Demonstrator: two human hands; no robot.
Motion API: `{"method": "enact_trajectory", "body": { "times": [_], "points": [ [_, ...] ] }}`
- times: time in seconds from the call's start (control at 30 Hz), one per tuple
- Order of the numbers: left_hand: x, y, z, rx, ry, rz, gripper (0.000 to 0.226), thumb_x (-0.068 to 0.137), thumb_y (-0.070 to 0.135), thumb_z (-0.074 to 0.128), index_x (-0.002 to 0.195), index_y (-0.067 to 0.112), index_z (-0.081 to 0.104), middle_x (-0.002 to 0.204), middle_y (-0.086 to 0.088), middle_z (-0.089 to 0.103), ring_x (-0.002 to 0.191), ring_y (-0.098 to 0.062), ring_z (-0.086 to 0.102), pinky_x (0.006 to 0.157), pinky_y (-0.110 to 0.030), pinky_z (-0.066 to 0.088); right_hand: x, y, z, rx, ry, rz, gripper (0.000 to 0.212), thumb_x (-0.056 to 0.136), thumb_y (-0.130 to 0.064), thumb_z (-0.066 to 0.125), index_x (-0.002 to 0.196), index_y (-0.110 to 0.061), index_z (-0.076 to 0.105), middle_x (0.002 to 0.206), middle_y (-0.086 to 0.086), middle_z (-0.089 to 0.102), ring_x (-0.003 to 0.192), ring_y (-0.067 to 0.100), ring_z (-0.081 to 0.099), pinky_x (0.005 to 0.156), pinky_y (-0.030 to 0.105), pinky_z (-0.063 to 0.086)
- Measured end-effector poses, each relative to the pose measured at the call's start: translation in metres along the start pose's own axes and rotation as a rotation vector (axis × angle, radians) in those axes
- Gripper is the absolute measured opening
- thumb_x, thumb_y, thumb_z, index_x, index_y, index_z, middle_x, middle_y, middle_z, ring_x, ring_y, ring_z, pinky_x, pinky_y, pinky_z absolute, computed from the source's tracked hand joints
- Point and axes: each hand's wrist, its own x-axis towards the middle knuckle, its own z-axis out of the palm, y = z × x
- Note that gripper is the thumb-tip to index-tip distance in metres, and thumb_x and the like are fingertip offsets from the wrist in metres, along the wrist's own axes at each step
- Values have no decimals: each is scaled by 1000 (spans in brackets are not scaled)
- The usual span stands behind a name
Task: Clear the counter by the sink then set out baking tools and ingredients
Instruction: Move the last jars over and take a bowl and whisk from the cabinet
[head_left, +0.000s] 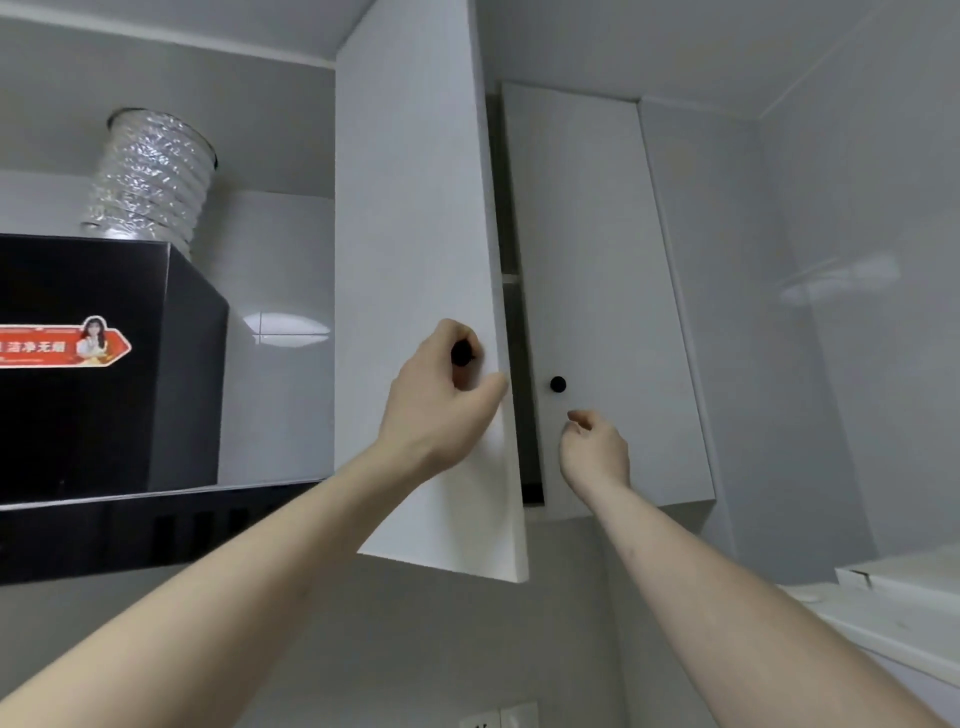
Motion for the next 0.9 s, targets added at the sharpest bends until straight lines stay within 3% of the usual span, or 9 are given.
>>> {"method": "enact_trajectory", "body": {
  "times": [0.2,0.33,0.43,0.53,0.6,0.7,0.8,0.9],
  "points": [
    [-21,2,-66,57,131,-40,31,86,30,70,95,17,43,74,4,47,62,-12,41,63,-31,42,-17,6,7,-120,-84,-99,40,97,-20,49,135,-25,59,135,3,62,120,25,60,103,39,47],
    [-31,-1,-103,118,160,-85,29,89,31,65,97,18,40,76,-3,54,60,-13,46,64,-37,45,-23,9,11,-229,-137,-164,42,97,-19,48,138,-25,55,142,-2,55,122,23,58,100,37,48],
    [-35,1,-121,234,133,-148,36,85,37,63,104,26,35,84,-3,61,71,-19,62,72,-46,56,-25,17,18,-333,-200,-209,44,98,-20,48,141,-25,52,148,-5,49,127,21,55,99,35,46],
    [-34,5,-131,306,122,-163,52,84,27,68,116,32,28,102,7,58,85,-18,66,80,-50,58,-27,27,26,-427,-276,-241,47,99,-19,48,145,-25,48,151,-6,45,130,21,53,102,35,46],
    [-31,9,-134,389,164,-95,66,79,22,70,127,32,26,121,7,50,103,-19,61,89,-47,55,-28,32,31,-457,-308,-252,47,99,-20,48,146,-25,47,151,-5,45,132,21,51,104,35,46],
    [-27,22,-128,609,201,165,82,75,17,72,143,21,27,144,-1,33,130,-25,37,106,-35,34,-31,40,39,-483,-366,-262,48,98,-19,49,145,-24,47,148,-5,47,130,22,52,103,36,47],
    [-25,33,-102,799,152,420,70,71,21,67,137,15,43,146,-5,36,133,-32,35,111,-37,27,-32,48,45,-526,-412,-279,50,96,-17,49,145,-22,48,146,-3,49,130,23,52,103,36,47],
    [-18,27,-55,903,-60,369,59,70,25,64,126,16,48,138,-4,40,125,-31,39,101,-36,36,-32,51,51,-553,-445,-282,47,98,-20,51,145,-20,49,143,2,53,131,25,51,106,37,45]
  ]
}}
